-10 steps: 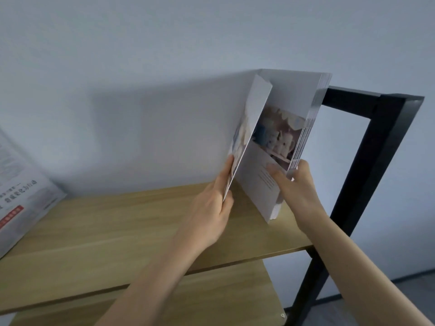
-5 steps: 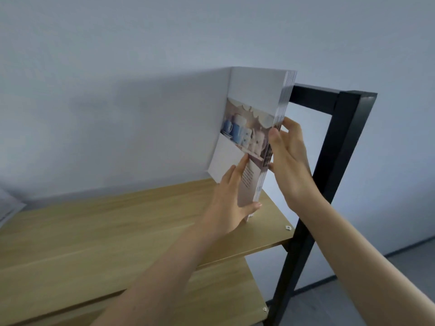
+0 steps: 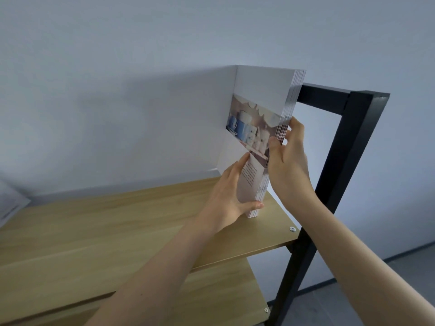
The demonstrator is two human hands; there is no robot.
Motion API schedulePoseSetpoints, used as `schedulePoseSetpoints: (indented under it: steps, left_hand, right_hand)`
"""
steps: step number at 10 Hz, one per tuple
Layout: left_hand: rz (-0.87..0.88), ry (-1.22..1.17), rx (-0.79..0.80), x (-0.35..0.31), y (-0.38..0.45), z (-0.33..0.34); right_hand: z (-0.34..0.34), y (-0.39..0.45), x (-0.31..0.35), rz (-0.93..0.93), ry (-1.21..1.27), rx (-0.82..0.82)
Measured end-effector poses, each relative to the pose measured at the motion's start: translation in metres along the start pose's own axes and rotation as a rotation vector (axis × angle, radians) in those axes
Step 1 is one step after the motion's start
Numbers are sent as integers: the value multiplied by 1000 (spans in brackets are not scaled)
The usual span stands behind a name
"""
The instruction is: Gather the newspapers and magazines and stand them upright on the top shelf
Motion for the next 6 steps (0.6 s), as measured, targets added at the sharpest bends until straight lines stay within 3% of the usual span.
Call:
schedulePoseSetpoints:
  steps: [3, 4, 6]
  left_hand:
    - [-30, 64, -48, -5, -14, -3]
    - [-37, 85, 10, -9, -17, -7]
    - [-46, 88, 141, -30, -44, -22]
  right_hand:
    - [2, 0, -1, 39, -24, -21]
    - [0, -3, 6, 8, -121, 8]
    - [-11, -26, 3, 185, -199, 151]
Point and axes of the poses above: each hand's wrist, its own y-axis towards the middle knuckle, its own z-axis out of the palm, x = y × z, the point moved 5 cm from there along y, towards the middle knuckle, and after that the axes turned 6 degrees about -x, right-handed, at the moved point
